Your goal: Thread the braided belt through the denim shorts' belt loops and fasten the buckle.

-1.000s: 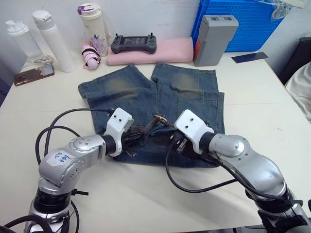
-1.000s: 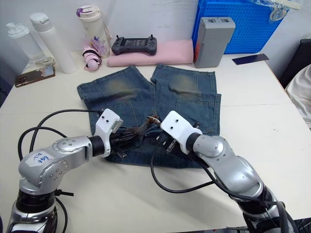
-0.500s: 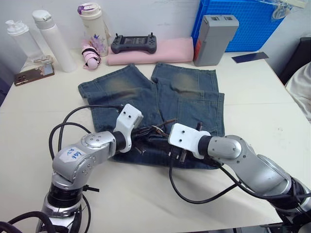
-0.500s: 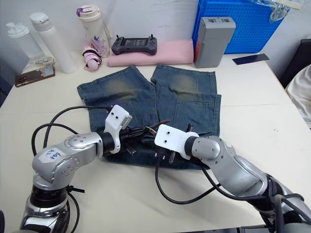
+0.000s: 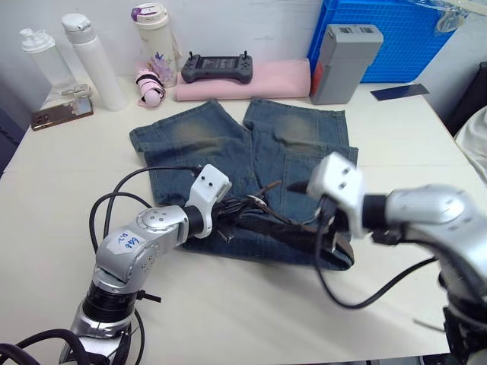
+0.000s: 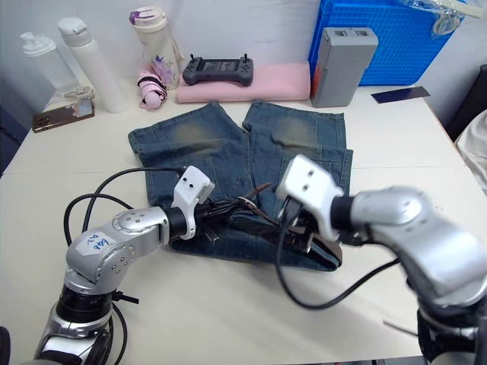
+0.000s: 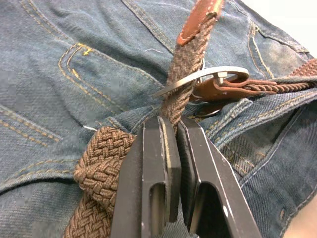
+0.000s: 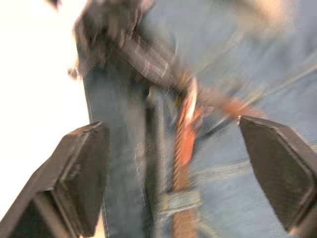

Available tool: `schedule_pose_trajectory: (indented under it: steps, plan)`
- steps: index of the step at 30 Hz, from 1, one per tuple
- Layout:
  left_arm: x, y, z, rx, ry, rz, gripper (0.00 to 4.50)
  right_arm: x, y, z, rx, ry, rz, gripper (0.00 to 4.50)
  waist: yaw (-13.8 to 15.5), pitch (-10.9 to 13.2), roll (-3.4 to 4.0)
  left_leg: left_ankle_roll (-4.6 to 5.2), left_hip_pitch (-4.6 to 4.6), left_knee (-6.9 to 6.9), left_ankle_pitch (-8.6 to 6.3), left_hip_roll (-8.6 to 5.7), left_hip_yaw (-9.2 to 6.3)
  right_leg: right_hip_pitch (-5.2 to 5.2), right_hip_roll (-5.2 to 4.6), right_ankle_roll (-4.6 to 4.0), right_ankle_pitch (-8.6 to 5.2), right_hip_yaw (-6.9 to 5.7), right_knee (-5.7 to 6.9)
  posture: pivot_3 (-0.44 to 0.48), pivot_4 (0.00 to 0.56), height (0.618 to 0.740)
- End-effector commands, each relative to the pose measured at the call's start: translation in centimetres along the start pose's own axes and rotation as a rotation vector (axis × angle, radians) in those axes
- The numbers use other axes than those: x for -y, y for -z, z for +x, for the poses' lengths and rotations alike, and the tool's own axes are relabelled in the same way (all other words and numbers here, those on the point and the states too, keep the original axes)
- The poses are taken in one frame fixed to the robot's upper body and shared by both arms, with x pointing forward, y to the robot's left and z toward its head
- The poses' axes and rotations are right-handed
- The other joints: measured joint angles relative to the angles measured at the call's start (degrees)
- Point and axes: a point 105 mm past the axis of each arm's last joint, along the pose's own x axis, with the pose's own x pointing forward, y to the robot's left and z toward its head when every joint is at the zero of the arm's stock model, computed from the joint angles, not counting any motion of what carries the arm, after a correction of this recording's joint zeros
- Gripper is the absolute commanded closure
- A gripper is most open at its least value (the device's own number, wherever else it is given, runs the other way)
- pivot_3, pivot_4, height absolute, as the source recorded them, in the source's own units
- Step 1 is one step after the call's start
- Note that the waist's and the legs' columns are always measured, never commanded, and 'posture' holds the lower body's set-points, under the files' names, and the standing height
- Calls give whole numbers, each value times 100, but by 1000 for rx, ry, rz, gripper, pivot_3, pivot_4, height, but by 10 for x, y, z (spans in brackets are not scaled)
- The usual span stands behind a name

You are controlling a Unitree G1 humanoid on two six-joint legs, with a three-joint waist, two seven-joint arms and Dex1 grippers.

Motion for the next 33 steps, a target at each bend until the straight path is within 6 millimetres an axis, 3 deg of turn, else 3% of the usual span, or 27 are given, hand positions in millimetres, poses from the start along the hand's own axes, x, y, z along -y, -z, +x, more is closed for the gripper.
schedule_pose_trajectory:
  steps: [1, 6, 11, 17, 20, 23, 27, 28, 33]
  plan:
    - [5, -6, 2, 29, 22, 26, 4500, 22, 4, 7, -58, 113, -155, 71, 3, 0, 0, 0, 2, 0, 0, 0, 1, 0, 0, 0, 0, 0, 1, 0, 150, 740]
    - [6, -9, 3, 36, 20, 43, 4500, 27, 45, 37, -230, 80, -590, 71, 2, -1, -3, 2, -2, -4, -1, -11, 4, 0, -9, 1, 0, -1, -7, 0, 150, 740]
    - [8, -10, 2, 40, 19, 60, 4500, 28, 51, 56, -212, 42, -721, 71, -11, -1, -3, 2, -3, -1, -1, 0, 4, -1, -3, 1, 0, -6, -6, 0, 150, 740]
    - [10, -9, 1, 35, 15, 81, 4500, 34, 53, 65, -213, 35, -784, 71, -3, -1, -2, 2, -9, 4, -1, -2, -2, -1, -5, 1, 0, -9, -5, 0, 150, 740]
    - [10, -9, 1, 37, 10, 79, 4500, 33, 51, 68, -205, 28, -791, 908, -6, -1, -2, 2, -12, 3, -1, -1, -9, -1, -5, 1, 0, -16, -5, 0, 150, 740]
    - [11, -9, 1, 39, 9, 77, 4500, 31, 54, 71, -209, 13, -786, 2179, -5, -1, -3, 2, -13, 4, -1, -1, -9, -1, -5, 1, 0, -17, -5, 0, 150, 740]
    - [11, -9, 1, 41, 8, 77, 4500, 30, 56, 71, -214, 9, -777, 4199, -3, -1, -2, 2, -16, 7, -1, -2, -13, -1, -5, 1, 0, -19, -5, 0, 150, 740]
    - [11, -8, 1, 40, 8, 78, 4500, 30, 56, 71, -214, 9, -775, 4489, -6, -1, -2, 2, -17, 7, -1, -1, -14, -1, -5, 1, 0, -21, -5, 0, 150, 740]
    - [10, -9, 0, 44, 9, 85, 4500, 28, 56, 70, -213, 15, -761, 4489, -9, -1, -2, 2, -17, 7, -1, -1, -14, -1, -5, 1, 0, -21, -4, 0, 150, 740]
